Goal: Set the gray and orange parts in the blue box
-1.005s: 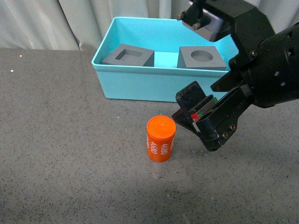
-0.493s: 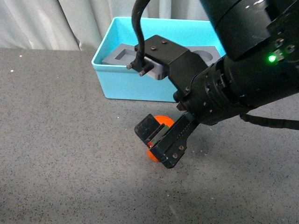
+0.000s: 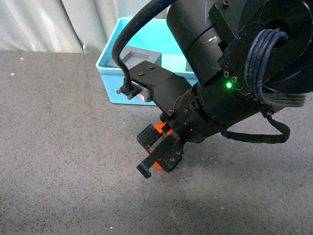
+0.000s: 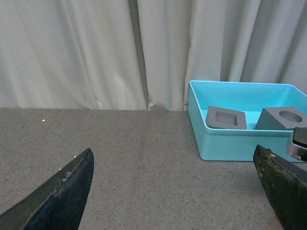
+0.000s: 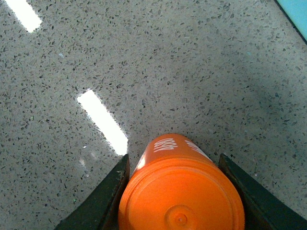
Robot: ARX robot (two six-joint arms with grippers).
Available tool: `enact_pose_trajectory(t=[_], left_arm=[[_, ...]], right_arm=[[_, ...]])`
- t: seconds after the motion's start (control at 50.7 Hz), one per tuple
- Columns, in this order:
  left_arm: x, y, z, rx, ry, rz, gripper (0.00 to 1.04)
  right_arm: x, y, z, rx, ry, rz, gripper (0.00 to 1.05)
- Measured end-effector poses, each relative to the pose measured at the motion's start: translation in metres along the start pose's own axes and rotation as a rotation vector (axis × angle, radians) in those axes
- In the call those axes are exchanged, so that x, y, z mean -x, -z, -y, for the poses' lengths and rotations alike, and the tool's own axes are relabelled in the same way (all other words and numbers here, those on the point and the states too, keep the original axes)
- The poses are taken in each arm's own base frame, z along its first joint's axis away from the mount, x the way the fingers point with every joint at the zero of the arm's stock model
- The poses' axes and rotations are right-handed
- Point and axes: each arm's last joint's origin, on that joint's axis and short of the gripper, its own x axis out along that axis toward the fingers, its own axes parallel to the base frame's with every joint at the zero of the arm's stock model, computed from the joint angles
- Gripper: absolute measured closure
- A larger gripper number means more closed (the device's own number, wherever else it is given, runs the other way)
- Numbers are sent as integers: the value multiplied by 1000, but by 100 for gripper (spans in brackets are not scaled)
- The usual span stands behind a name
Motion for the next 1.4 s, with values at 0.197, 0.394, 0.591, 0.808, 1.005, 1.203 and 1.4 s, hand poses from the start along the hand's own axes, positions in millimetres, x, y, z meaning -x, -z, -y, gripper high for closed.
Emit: enact_pose_trajectory(t=[0.197, 0.394, 0.591, 0.808, 1.005, 1.203, 1.4], left_arm=[[0, 0, 0, 0, 0, 0, 7], [0, 0, 0, 0, 0, 0, 7], [0, 0, 0, 0, 0, 0, 7], [0, 0, 0, 0, 0, 0, 7], [0, 0, 0, 0, 0, 0, 7], [0, 0, 0, 0, 0, 0, 7], [0, 0, 0, 0, 0, 0, 7]], right_arm=[[72, -19, 20, -69, 41, 215, 60], [140, -51, 56, -114, 150, 404, 60], [133, -72, 92, -163, 196, 415, 60], [79, -89, 117, -176, 189, 324, 60], [49, -95, 123, -197, 164, 242, 60], [22, -89, 127, -229, 178, 191, 60], [1, -83, 128, -249, 160, 142, 60]])
